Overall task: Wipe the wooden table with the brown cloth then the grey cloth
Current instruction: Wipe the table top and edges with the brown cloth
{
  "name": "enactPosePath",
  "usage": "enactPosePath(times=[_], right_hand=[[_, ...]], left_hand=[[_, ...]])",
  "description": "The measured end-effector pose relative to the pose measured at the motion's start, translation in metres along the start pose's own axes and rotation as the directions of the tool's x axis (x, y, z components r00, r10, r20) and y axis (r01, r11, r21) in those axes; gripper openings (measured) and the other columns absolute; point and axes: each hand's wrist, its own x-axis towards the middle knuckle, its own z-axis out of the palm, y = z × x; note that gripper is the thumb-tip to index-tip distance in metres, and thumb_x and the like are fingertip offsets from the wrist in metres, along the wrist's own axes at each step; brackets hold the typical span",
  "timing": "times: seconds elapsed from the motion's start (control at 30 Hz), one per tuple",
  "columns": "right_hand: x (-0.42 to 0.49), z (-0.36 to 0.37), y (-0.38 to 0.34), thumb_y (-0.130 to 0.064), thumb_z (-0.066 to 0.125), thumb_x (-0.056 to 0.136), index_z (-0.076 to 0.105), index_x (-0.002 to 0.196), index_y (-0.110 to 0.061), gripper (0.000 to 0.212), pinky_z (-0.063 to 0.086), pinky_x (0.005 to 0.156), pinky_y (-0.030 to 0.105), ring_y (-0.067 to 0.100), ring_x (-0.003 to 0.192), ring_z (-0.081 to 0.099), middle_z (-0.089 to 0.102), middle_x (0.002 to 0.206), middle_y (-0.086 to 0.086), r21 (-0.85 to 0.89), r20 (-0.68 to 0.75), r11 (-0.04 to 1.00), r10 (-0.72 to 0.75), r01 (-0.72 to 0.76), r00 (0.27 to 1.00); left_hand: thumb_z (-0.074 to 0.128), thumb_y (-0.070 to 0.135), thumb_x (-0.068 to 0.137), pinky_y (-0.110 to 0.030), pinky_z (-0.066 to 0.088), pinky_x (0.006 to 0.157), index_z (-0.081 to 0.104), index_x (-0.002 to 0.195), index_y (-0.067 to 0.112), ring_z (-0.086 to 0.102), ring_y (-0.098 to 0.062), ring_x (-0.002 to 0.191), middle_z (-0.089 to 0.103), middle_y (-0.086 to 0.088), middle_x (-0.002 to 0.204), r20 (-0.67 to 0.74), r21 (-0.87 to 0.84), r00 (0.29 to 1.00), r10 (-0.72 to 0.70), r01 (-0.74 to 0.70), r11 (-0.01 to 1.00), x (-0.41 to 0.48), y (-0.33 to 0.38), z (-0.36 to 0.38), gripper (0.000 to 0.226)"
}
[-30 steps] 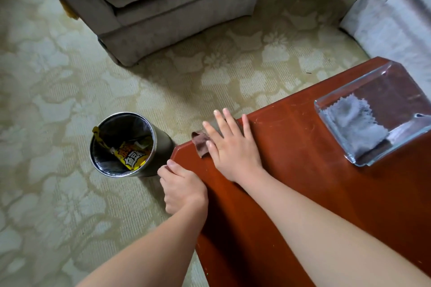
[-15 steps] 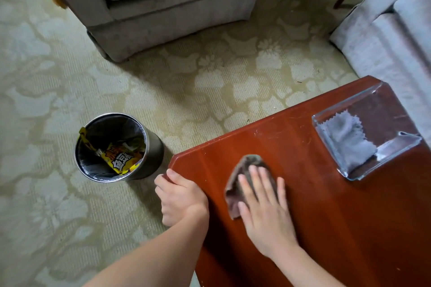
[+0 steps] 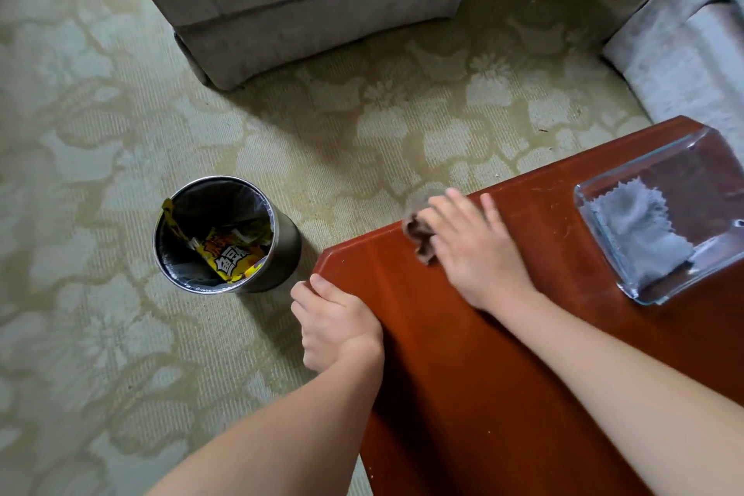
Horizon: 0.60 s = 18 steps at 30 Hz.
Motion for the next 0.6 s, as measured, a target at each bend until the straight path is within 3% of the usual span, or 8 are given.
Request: enactPosePath(times=[0.1, 0.27, 0.33, 0.4, 0.43, 0.5, 0.6], right_hand=[[-0.008, -0.010, 0.033, -0.039, 0.023, 0.110, 0.041, 0.157, -0.024, 0.053, 0.008, 0.129, 0.057, 0.021, 0.160, 0.017, 0.038, 0.166, -0.001, -0.007, 0.082, 0.991, 0.132, -0.131, 0.988], [-0.016, -0.005, 0.005, -0.037, 0.017, 0.110, 0.027, 0.165, -0.021, 0.058, 0.005, 0.131, 0.054, 0.025, 0.162, 0.004, 0.018, 0.174, 0.003, 0.077, 0.023, 0.942, 0.326, -0.327, 0.945], [-0.037, 0.000, -0.008, -0.033, 0.023, 0.111, 0.028, 0.165, -0.020, 0.056, 0.006, 0.131, 0.053, 0.024, 0.162, 0.004, 0.018, 0.174, 0.002, 0.133, 0.009, 0.954, 0.271, -0.269, 0.963], [-0.073, 0.002, -0.012, -0.030, 0.027, 0.111, 0.031, 0.164, -0.020, 0.054, 0.010, 0.131, 0.051, 0.023, 0.162, 0.006, 0.021, 0.173, 0.001, 0.130, 0.013, 0.974, 0.184, -0.184, 0.983], [-0.094, 0.003, -0.012, -0.030, 0.028, 0.111, 0.032, 0.164, -0.019, 0.054, 0.013, 0.131, 0.051, 0.023, 0.162, 0.009, 0.023, 0.173, 0.001, 0.117, 0.016, 0.979, 0.163, -0.164, 0.986], [-0.139, 0.006, -0.008, -0.030, 0.031, 0.110, 0.035, 0.162, -0.018, 0.054, 0.019, 0.128, 0.052, 0.024, 0.161, 0.015, 0.026, 0.172, 0.004, 0.083, 0.018, 0.980, 0.182, -0.183, 0.983], [-0.203, 0.011, 0.002, -0.034, 0.026, 0.112, 0.035, 0.162, -0.014, 0.055, 0.021, 0.126, 0.052, 0.028, 0.161, 0.018, 0.023, 0.172, 0.007, 0.013, 0.043, 0.957, 0.288, -0.289, 0.957]], left_hand=[[0.013, 0.052, 0.108, -0.045, 0.033, 0.076, 0.045, 0.133, 0.020, 0.064, -0.045, 0.105, 0.058, -0.007, 0.133, 0.007, 0.010, 1.000, 0.005, -0.006, 1.000, 0.000, -0.002, 0.001, 0.052], [0.015, 0.052, 0.108, -0.049, 0.037, 0.078, 0.045, 0.139, 0.021, 0.062, -0.044, 0.114, 0.054, -0.008, 0.140, -0.033, -0.042, 0.999, 0.021, -0.023, 0.999, 0.000, -0.003, 0.004, 0.053], [0.018, 0.050, 0.108, -0.056, 0.041, 0.095, 0.042, 0.149, 0.020, 0.050, -0.038, 0.135, 0.045, -0.006, 0.155, -0.062, -0.056, 0.994, 0.089, -0.093, 0.994, -0.001, -0.005, 0.007, 0.056], [0.026, 0.046, 0.106, -0.060, 0.028, 0.119, 0.035, 0.156, 0.018, 0.031, -0.033, 0.153, 0.028, -0.009, 0.169, -0.091, 0.037, 0.958, 0.270, -0.268, 0.963, -0.006, -0.009, 0.004, 0.058], [0.031, 0.044, 0.105, -0.059, 0.016, 0.125, 0.032, 0.158, 0.018, 0.023, -0.032, 0.157, 0.020, -0.010, 0.171, -0.066, 0.112, 0.908, 0.414, -0.405, 0.907, -0.009, -0.015, 0.002, 0.059], [0.040, 0.040, 0.101, -0.057, 0.001, 0.127, 0.035, 0.158, 0.019, 0.017, -0.030, 0.159, 0.018, -0.011, 0.172, 0.019, 0.221, 0.705, 0.709, -0.695, 0.685, -0.015, -0.028, 0.000, 0.061], [0.051, 0.029, 0.096, -0.061, 0.007, 0.127, 0.050, 0.151, 0.017, 0.027, -0.031, 0.157, 0.032, -0.012, 0.167, 0.139, 0.253, 0.383, 0.913, -0.905, 0.341, -0.027, -0.031, 0.001, 0.056]])
